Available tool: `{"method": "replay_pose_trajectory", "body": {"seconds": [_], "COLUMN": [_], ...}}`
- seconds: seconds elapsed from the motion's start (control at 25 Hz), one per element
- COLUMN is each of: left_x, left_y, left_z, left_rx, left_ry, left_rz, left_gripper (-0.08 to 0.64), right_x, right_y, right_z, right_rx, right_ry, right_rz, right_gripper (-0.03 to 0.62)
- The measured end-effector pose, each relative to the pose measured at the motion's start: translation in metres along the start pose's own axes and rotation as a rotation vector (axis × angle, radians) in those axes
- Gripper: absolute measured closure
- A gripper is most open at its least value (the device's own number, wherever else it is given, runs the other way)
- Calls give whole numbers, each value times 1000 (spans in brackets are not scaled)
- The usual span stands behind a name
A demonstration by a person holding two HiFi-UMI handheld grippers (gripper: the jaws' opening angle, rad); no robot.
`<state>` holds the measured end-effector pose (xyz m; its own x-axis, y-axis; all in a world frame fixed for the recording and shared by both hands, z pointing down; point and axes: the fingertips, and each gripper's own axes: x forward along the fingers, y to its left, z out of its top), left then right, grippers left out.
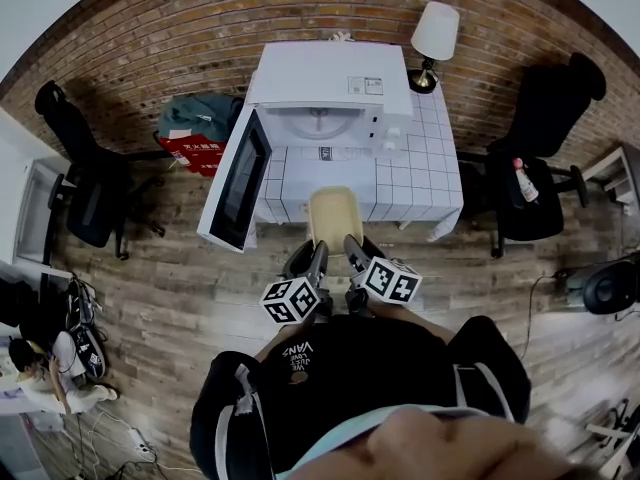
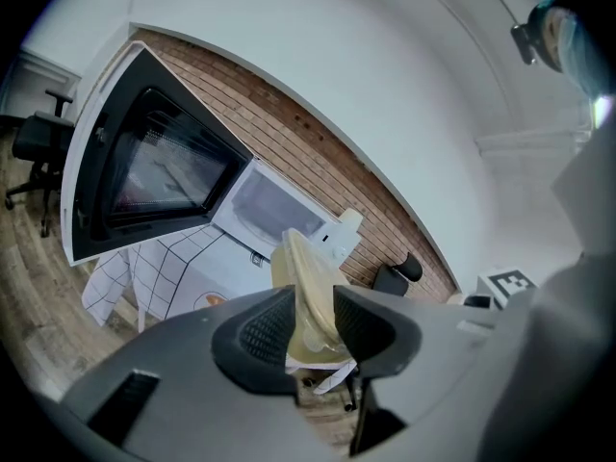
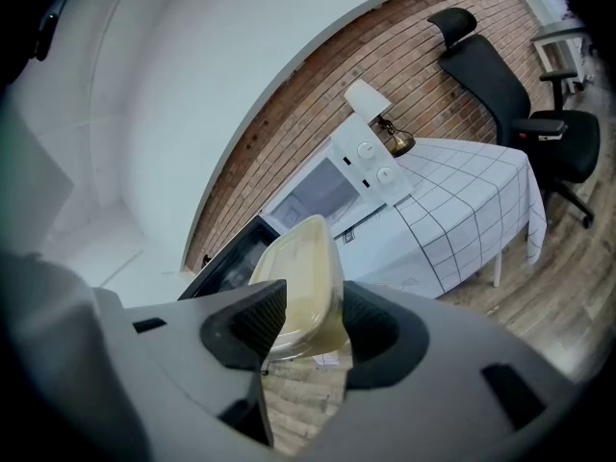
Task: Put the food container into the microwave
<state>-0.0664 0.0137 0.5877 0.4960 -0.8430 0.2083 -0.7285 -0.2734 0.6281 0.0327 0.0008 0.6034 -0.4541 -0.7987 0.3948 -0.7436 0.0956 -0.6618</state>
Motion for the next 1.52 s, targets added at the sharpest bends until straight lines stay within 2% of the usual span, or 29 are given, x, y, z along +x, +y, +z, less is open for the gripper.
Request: {"method": "replay_pose_trajectory", "body": {"seconds": [0.48,0.84,1.12,1.52], "left_x": [13,28,56,102], "left_y": [41,56,60,65], "left_z": [39,44,54,74], "left_rx": [10,6,7,7], "left_ry": [9,39,41,38], "left_rz": [-35,-65,-74,-63], "left_gripper": [430,430,430,430], "right_x": [48,65,85,122], "right_y": [30,25,14,6], "right_z": [3,4,23,59], "right_rx": [15,22,20,18], "right_ry": [-40,-54,-57,-45], "right_rz": [-13,-58,-73,-51], "right_gripper": [423,423,423,423]}}
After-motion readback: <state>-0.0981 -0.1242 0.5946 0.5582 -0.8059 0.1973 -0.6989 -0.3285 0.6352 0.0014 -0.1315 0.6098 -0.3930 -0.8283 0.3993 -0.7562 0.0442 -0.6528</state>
